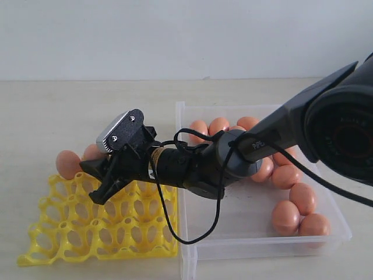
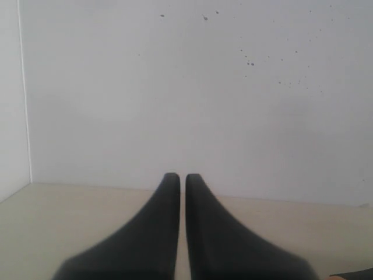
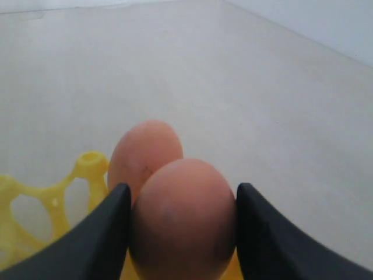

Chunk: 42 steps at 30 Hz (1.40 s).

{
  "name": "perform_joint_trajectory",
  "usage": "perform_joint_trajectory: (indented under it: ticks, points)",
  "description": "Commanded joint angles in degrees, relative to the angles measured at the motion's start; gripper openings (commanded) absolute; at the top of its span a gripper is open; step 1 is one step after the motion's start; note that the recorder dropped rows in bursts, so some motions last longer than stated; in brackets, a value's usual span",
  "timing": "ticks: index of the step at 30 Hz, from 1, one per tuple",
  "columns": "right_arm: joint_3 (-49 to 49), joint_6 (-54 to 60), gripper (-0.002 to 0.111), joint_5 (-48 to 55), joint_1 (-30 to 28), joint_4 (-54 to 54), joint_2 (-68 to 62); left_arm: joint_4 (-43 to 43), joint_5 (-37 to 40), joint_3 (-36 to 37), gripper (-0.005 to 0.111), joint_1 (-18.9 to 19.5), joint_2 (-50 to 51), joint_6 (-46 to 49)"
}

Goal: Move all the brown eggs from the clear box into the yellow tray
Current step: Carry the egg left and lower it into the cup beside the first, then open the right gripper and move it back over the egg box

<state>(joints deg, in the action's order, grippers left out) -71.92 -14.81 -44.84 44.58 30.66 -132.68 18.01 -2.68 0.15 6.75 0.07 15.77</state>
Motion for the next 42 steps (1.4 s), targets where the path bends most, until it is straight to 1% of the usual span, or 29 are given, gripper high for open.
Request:
perform_joint_trajectory:
  ticks: [1,3,5,8,9,10,12,16,20,28,31,34,36,37,41,42]
  points:
    - [-0.2,0.4,0.002,-0.1,0.0,1.4,0.0,0.3,-0.3,-0.2,0.004,0.1,-0.1,0.2]
    - [-0.2,0.4,0.010,-0.1,0.0,1.4,0.0,0.3,-0.3,-0.2,0.004,0.1,-0.1,0.2]
    - [-0.2,0.4,0.023,0.0,0.0,1.4,0.0,0.3,-0.3,-0.2,0.004,0.1,-0.1,0.2]
    - [-0.2,0.4,0.049,0.0,0.0,1.4,0.0,0.3,-0.3,-0.2,0.004,0.1,-0.1,0.2]
    - [-0.2,0.4,0.055,0.0,0.0,1.2,0.0,0.3,-0.3,-0.2,0.004,0.1,-0.1,0.2]
    - [-0.2,0.4,0.060,0.0,0.0,0.9,0.0,0.3,-0.3,-0.2,0.004,0.1,-0.1,0.2]
    - [-0.2,0.4,0.064,0.0,0.0,0.7,0.0,0.3,-0.3,-0.2,0.004,0.1,-0.1,0.2]
    - [-0.2,0.4,0.063,-1.2,0.0,0.6,0.0,0.3,-0.3,-0.2,0.004,0.1,-0.1,0.2]
    - [-0.2,2.0,0.064,-5.4,0.0,-0.4,0.8,0.3,-0.3,-0.2,0.004,0.1,-0.1,0.2]
    - [0.0,1.1,0.063,-5.8,0.0,-0.4,6.8,0.3,-0.3,-0.2,0.004,0.1,-0.1,0.2]
    - [0.0,-3.9,0.063,-3.1,0.0,0.7,9.9,0.3,-0.3,-0.2,0.004,0.1,-0.1,0.2]
    - [0.0,-6.3,0.062,6.3,0.0,4.8,13.8,0.3,-0.3,-0.2,0.004,0.1,-0.1,0.2]
    - [0.0,-5.9,0.055,15.6,0.0,8.5,16.0,0.3,-0.3,-0.2,0.004,0.1,-0.1,0.2]
    - [0.0,-5.9,0.048,20.2,0.0,10.6,17.1,0.3,-0.3,-0.2,0.004,0.1,-0.1,0.2]
    - [0.0,-5.2,0.014,35.8,0.0,15.3,20.4,0.3,-0.3,-0.2,0.004,0.1,-0.1,0.2]
    - [0.0,-4.8,0.007,38.6,0.0,15.3,21.1,0.3,-0.3,-0.2,0.004,0.1,-0.1,0.2]
